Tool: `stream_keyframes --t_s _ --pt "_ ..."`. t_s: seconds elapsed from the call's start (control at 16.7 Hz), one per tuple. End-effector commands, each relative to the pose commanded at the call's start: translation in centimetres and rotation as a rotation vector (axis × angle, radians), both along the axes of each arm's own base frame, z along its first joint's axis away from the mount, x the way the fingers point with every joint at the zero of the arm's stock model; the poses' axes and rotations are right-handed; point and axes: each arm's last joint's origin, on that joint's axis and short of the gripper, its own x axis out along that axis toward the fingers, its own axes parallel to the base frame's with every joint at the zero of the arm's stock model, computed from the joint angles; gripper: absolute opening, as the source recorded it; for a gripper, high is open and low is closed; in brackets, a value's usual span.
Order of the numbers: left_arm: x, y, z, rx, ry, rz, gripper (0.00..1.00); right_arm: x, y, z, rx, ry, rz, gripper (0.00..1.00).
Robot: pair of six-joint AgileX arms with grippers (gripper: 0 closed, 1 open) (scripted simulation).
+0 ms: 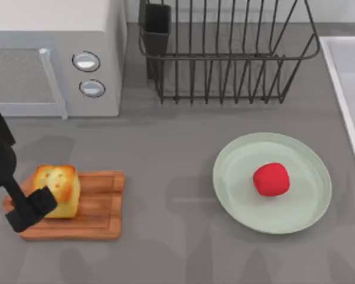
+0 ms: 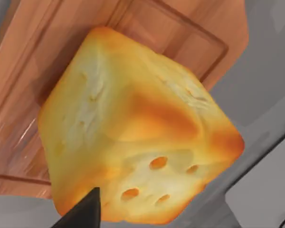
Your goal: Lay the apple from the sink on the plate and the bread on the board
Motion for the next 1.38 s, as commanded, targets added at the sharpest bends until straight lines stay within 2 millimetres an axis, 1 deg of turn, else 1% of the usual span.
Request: stream_keyframes --t_s 0.18,0.42,0.54,0.66,0.84,0.96,1.08,1.26,1.38 --pt "-2.9 1.1 -0.5 0.202 -0.147 -0.342 1.0 0.0 0.0 0.0 0.0 0.0 0.0 1.0" --pt "-6.5 2.4 -2.2 0.564 -0.338 -0.779 1.0 0.0 0.0 0.0 0.0 0.0 0.0 1.0" --pt "-8.0 2.9 -3.1 0.778 -0.434 -0.953 1.0 0.0 0.0 0.0 0.0 0.0 0.0 1.0" --pt "-9.1 3.3 -3.7 1.005 -0.522 -1.079 1.0 0.0 0.0 0.0 0.0 0.0 0.0 1.0" --pt "-10.3 3.8 -4.4 1.354 -0.621 -1.181 1.0 0.0 0.0 0.0 0.0 0.0 0.0 1.0" --pt "-10.9 4.0 -4.5 1.572 -0.661 -1.193 1.0 0.0 0.0 0.0 0.0 0.0 0.0 1.0" --pt "-11.2 4.2 -4.4 1.753 -0.684 -1.174 1.0 0.0 0.0 0.0 0.0 0.0 0.0 1.0" --pt "-11.6 4.3 -4.1 1.937 -0.697 -1.126 1.0 0.0 0.0 0.0 0.0 0.0 0.0 1.0" --pt "-11.7 4.4 -4.0 1.977 -0.7 -1.11 1.0 0.0 0.0 0.0 0.0 0.0 0.0 1.0"
